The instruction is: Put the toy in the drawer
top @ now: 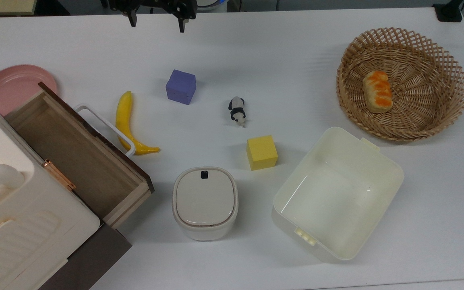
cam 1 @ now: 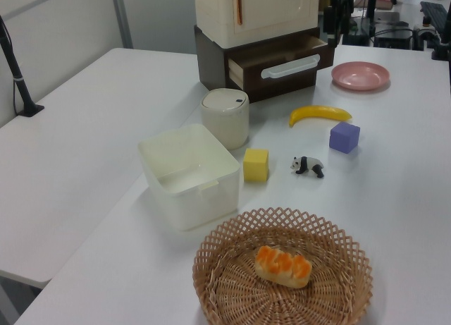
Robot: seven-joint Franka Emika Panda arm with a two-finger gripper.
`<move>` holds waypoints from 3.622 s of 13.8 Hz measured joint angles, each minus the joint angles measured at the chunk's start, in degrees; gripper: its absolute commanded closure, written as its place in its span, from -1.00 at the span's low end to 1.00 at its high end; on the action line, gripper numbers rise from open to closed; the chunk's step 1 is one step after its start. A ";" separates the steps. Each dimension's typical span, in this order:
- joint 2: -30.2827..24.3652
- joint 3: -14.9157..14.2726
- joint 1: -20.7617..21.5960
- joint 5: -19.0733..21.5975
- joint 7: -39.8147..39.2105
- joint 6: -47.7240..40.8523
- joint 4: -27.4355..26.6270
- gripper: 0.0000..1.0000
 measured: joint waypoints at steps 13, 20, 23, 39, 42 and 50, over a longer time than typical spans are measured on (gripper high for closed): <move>1.05 -0.07 -1.60 0.01 -0.28 3.46 -0.24 -1.00; 8.92 0.76 5.73 0.21 -0.86 3.47 -1.59 -0.83; 13.04 0.85 9.41 0.21 -0.86 7.05 -3.65 -0.78; 21.28 0.78 15.74 -1.75 0.48 18.42 -9.73 0.39; 20.85 0.71 15.67 -1.86 0.26 18.42 -9.27 0.40; 11.99 -0.60 3.17 -1.92 -9.15 13.47 0.93 0.39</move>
